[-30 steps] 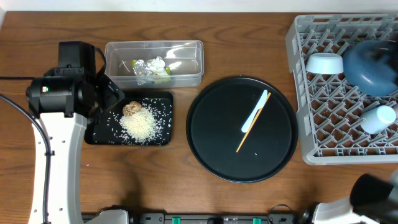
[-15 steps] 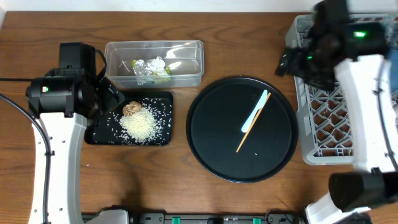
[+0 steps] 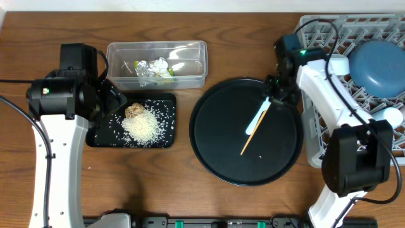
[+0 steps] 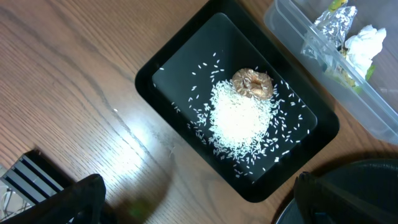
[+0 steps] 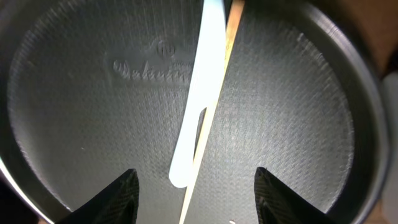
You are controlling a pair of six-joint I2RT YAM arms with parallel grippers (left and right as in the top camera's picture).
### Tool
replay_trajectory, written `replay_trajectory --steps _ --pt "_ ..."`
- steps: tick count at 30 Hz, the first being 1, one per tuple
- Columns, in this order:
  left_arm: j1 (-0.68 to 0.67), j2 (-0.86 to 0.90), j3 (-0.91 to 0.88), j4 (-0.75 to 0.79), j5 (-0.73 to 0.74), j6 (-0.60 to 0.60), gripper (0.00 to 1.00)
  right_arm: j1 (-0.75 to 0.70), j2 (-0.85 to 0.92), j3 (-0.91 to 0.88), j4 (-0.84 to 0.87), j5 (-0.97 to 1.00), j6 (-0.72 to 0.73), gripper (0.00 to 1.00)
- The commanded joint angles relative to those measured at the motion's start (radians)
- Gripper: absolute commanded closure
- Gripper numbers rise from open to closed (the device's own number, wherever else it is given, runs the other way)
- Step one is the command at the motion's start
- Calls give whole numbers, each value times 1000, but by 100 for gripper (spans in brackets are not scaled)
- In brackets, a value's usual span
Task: Sort waste into correct bins and load items into the dishwasher rack
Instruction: 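Lower the right gripper and pinch the wooden chopstick on the tray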
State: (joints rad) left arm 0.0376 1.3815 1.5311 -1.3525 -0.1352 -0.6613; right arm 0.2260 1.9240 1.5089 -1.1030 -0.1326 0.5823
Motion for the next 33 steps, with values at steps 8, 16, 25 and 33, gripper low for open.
replay_trajectory --steps 8,16,25,33 --pt "3 5 4 -1 -16 -6 2 42 -1 -125 23 83 129 47" --pt "3 5 4 0 -16 -6 2 43 -1 -224 137 69 130 56" --pt "3 5 4 -1 -16 -6 2 43 1 -252 172 83 150 54" --pt "3 5 4 -1 -16 -6 2 43 1 -278 212 83 154 54"
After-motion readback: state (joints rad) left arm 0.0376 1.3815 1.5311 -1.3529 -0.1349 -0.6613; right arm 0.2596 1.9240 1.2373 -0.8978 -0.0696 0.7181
